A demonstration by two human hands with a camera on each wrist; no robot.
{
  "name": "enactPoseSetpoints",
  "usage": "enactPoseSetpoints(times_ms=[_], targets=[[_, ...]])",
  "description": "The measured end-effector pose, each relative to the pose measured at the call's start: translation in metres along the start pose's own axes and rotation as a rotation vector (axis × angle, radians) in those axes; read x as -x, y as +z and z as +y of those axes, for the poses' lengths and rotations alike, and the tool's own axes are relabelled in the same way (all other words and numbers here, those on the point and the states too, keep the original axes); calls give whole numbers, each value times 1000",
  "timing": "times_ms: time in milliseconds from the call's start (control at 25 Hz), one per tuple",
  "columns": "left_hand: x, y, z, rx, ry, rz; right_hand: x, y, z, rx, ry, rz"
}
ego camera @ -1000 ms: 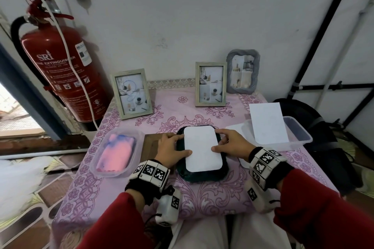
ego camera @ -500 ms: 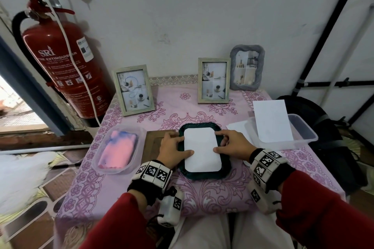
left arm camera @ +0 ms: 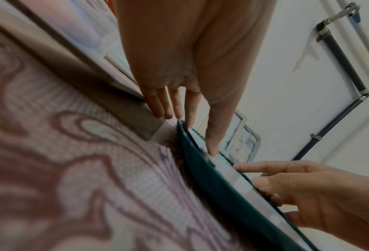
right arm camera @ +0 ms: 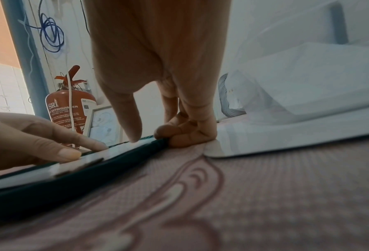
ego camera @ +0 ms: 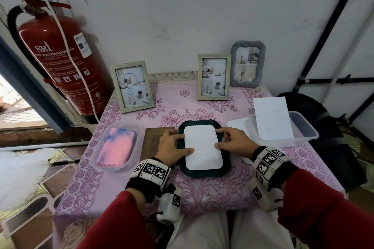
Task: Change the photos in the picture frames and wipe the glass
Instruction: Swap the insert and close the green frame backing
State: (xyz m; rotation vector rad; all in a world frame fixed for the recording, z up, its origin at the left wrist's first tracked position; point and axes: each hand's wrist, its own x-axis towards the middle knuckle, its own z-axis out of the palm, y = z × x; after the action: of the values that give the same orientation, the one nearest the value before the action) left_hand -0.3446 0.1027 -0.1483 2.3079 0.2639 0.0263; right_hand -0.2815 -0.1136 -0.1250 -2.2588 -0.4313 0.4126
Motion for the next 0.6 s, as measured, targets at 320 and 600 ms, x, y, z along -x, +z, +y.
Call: enactPoseSetpoints(times_ms=[320,600], targets=[[9,-31,-4,303,-22,236,3,1,-2,13,-8,-17],[19,-51,-26,-166,-57,73,4,1,-4,15,-1,-19]])
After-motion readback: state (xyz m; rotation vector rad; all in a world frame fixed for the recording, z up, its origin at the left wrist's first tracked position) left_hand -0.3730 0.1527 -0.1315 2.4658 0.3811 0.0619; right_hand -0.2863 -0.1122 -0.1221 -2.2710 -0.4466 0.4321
